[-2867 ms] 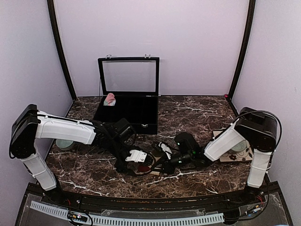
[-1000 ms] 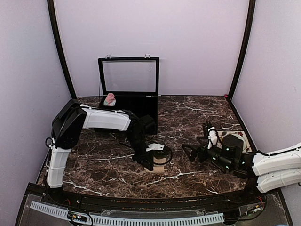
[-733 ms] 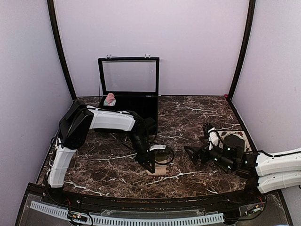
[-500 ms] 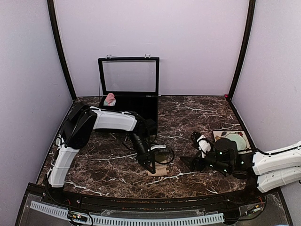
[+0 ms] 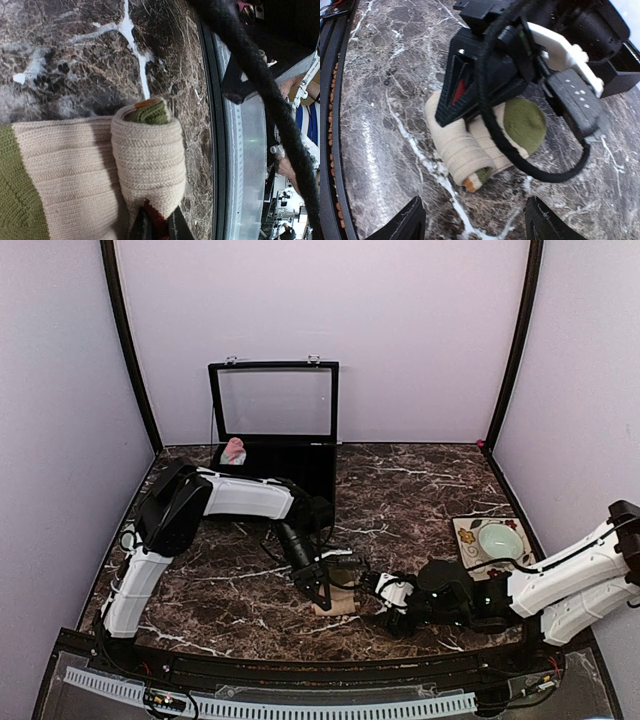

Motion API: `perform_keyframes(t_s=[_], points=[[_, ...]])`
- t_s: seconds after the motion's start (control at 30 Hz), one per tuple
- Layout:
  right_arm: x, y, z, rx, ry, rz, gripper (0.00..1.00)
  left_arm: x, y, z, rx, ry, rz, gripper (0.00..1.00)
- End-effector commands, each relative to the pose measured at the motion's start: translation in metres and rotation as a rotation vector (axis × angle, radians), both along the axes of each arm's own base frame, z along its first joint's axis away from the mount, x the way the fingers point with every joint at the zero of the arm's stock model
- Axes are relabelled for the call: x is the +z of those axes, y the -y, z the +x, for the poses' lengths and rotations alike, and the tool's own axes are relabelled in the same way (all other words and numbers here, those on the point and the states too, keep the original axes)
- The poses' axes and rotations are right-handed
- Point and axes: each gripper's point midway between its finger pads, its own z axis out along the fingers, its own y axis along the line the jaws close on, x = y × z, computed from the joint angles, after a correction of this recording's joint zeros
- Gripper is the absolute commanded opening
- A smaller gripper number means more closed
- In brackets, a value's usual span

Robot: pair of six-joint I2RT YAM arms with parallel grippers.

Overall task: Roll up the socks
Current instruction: Roll the sock at the center of the board.

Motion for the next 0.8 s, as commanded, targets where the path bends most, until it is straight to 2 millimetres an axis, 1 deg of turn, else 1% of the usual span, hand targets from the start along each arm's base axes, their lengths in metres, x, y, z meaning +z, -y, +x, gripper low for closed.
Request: perform_keyframes(t_s=[0.0,0.13,0.23,0.33,0.4,0.47,0.53,0.67,0.77], points=[[0.010,-0.040,-0.013,0.174,0.031,0.023,0.65,-0.077,-0.049,-0.015,-0.070,0.015,0.294,0.05],[0.002,-0.061,-0.013,0.250,0.054,-0.045,0.56,-0.081,-0.053,-0.016,-0.078,0.010,0.313,0.05],[0.004,-0.070,-0.010,0.277,0.089,-0.056,0.56,-0.082,-0.054,-0.014,-0.080,0.016,0.317,0.06],[0.002,-0.075,-0.010,0.306,0.110,-0.075,0.55,-0.086,-0.056,-0.013,-0.084,0.024,0.327,0.06],[-0.005,-0.076,-0.013,0.333,0.106,-0.101,0.54,-0.090,-0.057,-0.011,-0.088,0.035,0.339,0.05],[-0.006,-0.078,-0.013,0.340,0.107,-0.106,0.53,-0.092,-0.058,-0.009,-0.086,0.040,0.344,0.05],[-0.019,-0.075,-0.013,0.346,0.108,-0.139,0.53,-0.092,-0.059,-0.009,-0.087,0.040,0.348,0.05],[-0.030,-0.072,-0.004,0.336,0.125,-0.176,0.51,-0.093,-0.062,-0.010,-0.096,0.041,0.357,0.05],[-0.035,-0.065,0.004,0.319,0.116,-0.187,0.46,-0.093,-0.062,-0.010,-0.101,0.044,0.357,0.05]])
